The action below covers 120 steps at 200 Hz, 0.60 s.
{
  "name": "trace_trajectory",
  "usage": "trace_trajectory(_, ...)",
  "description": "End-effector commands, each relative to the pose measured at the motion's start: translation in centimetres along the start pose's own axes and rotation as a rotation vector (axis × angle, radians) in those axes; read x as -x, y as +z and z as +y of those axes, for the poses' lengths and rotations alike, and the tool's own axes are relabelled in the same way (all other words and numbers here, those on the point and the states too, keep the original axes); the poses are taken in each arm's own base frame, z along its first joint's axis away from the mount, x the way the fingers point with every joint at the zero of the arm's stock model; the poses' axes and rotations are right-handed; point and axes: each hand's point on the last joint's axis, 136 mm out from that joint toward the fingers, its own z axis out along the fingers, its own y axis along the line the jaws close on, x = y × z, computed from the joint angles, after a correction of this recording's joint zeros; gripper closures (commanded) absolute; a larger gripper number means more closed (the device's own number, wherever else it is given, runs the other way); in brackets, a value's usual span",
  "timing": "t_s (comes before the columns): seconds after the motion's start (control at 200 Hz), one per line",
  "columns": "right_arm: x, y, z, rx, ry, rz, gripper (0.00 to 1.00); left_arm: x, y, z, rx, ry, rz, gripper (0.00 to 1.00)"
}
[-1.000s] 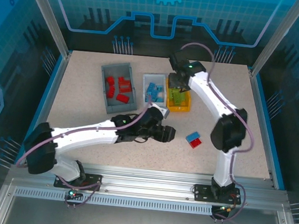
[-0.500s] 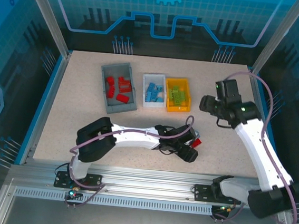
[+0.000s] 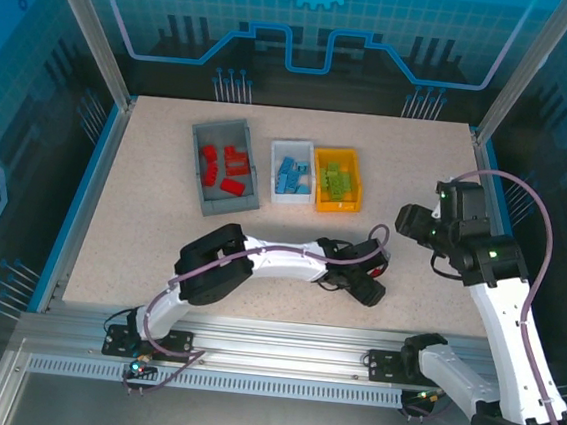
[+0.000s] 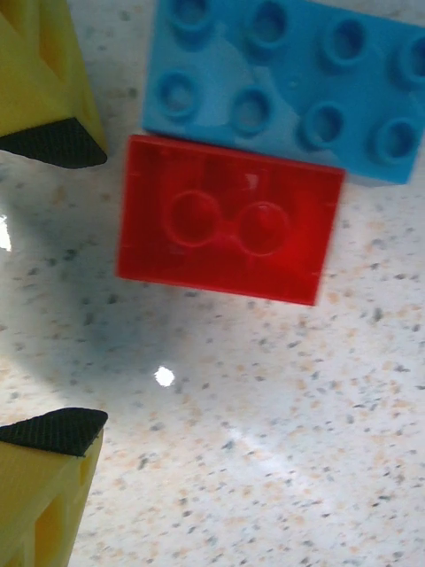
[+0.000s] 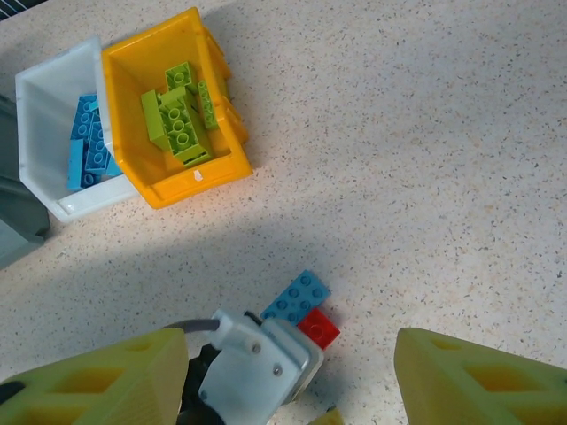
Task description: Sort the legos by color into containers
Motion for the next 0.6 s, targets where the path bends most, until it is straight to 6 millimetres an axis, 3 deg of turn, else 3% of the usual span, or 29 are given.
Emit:
trace_trajectory(0.0, -1.1, 0.0, -0.5, 0.0, 0.02, 0.038, 0.36, 0.3, 1.3, 1.7, 0.071, 0.035, 0.012, 0.24)
trace_trajectory(0.37, -1.5, -0.3, -0.8, 0.0, 0.026, 0.038, 0.36, 2.5, 2.4, 2.6, 0.132, 0.108, 0.003, 0.3)
trace_trajectory(0.595, -1.4, -0.2, -0.7, 0.006, 0.027, 0.036, 0.36, 2.6, 1.0, 4.6, 0.241, 0.102, -0.012, 0.28)
